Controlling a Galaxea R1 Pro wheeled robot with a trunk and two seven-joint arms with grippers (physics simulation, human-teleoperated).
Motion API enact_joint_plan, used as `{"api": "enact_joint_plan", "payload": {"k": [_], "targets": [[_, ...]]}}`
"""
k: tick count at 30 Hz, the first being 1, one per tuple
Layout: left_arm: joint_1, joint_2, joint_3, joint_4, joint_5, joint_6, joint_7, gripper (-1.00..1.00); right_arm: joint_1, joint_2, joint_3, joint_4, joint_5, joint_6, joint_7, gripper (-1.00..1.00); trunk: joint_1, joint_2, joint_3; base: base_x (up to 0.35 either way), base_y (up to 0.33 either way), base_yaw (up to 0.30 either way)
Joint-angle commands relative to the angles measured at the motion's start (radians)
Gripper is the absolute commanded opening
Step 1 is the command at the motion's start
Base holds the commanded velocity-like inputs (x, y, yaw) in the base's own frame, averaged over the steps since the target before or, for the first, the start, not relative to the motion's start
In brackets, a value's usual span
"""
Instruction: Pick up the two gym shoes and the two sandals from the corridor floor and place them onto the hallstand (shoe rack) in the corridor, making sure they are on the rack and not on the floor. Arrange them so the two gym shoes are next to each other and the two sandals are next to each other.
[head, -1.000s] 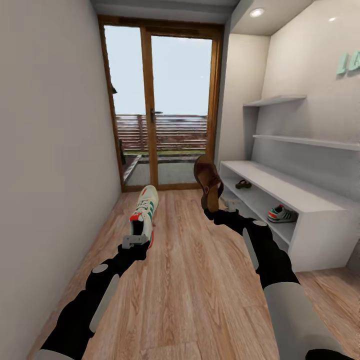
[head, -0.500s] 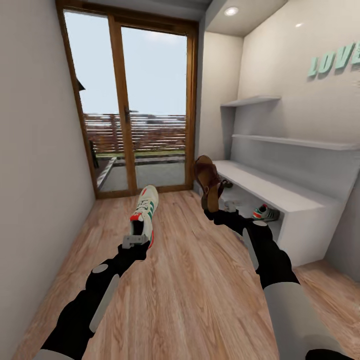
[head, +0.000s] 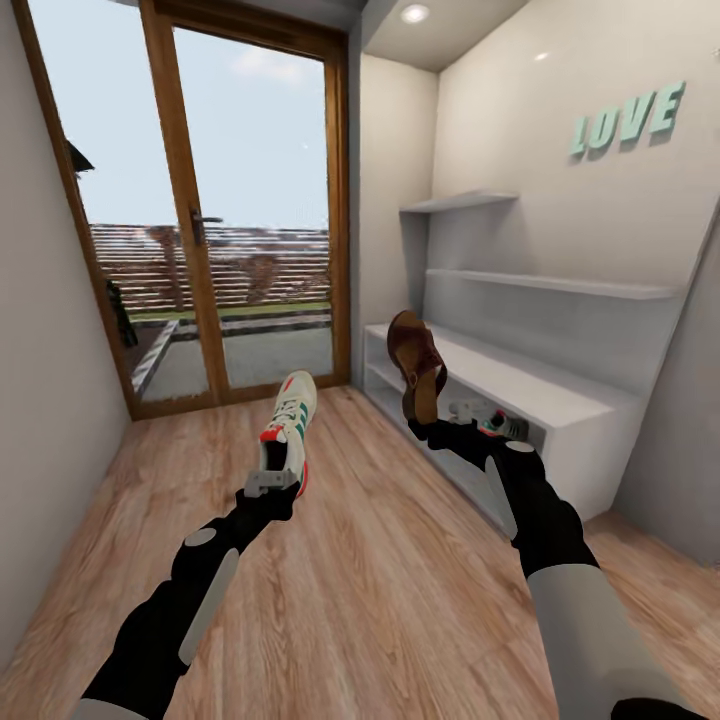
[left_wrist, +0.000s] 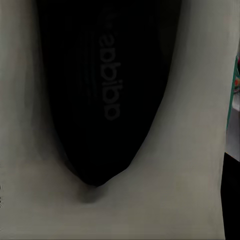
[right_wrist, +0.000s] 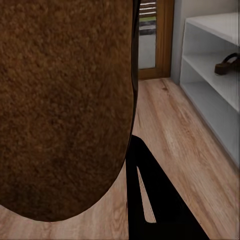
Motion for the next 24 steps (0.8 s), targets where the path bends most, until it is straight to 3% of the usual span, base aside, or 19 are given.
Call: {"api": "enact_joint_plan", "payload": {"k": [1,24], "targets": [[0.000,0.001,0.000,-0.002,0.006,0.005,0.000,-1.00,-0.001,0.002,-0.004,-0.001,0.006,0.005,0.009,-1.00,0.000,0.000,-0.001,0.314,0.152,-0.110],[0.000,0.001,0.000,-0.002,0.006,0.005,0.000,-1.00,-0.001,0.002,-0.004,-0.001,0.006,0.005,0.009,-1.00,0.000,0.000,-0.001,0.314,0.178,-0.007]]}}
